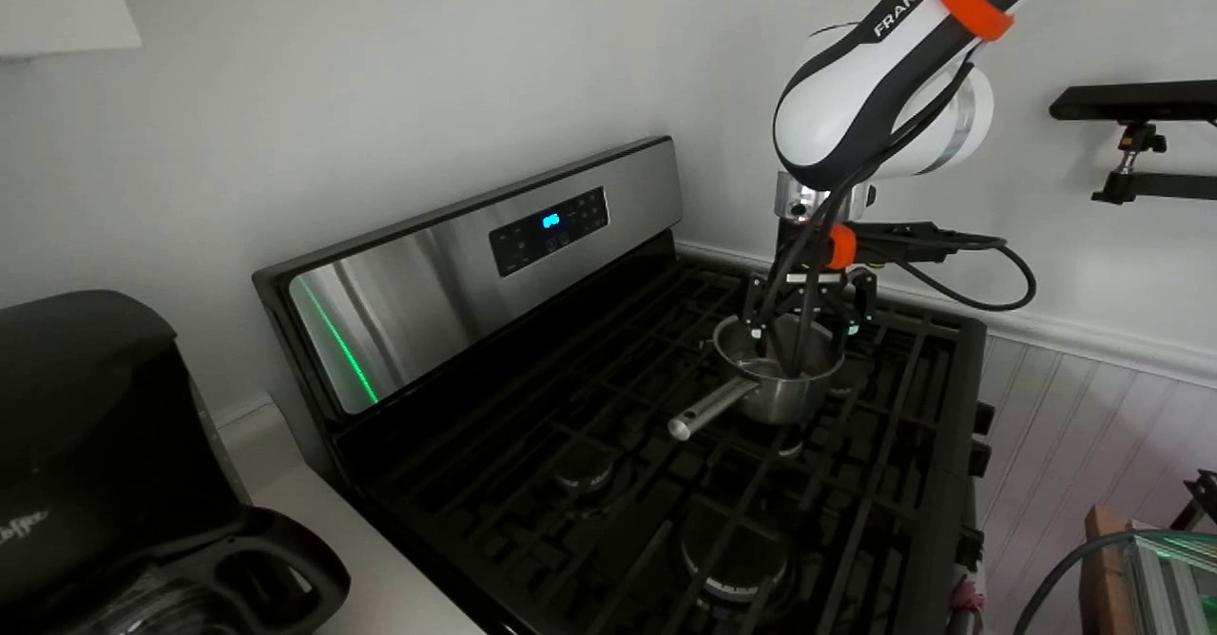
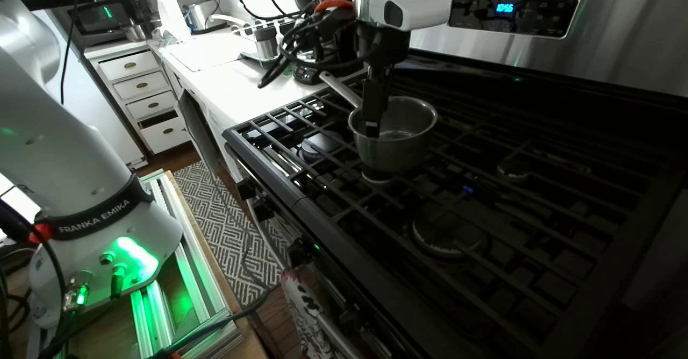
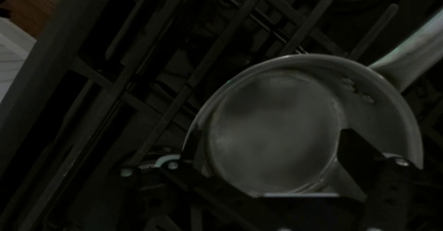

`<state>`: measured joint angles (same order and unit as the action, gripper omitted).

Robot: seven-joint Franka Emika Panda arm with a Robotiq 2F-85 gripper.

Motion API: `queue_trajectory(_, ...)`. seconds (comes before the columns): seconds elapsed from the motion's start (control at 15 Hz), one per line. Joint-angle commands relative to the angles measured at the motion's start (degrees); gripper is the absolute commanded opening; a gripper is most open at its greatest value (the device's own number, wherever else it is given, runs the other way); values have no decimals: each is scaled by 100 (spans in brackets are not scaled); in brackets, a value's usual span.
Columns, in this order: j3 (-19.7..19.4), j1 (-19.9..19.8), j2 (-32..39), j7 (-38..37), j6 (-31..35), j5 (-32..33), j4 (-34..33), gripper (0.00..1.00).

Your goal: Pick up the pot on the stove and put it on the front left plate of the stove

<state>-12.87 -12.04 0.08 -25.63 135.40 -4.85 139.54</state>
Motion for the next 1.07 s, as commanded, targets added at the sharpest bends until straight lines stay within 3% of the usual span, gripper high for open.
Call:
queue_trajectory(0.0, -28, -54, 20, 43, 225, -188, 133, 100)
queue_trajectory(0.33, -31, -52, -83, 14, 244, -220, 142, 100)
queue_trajectory(1.0, -38, -112, -296, -545, -96, 628, 145, 100)
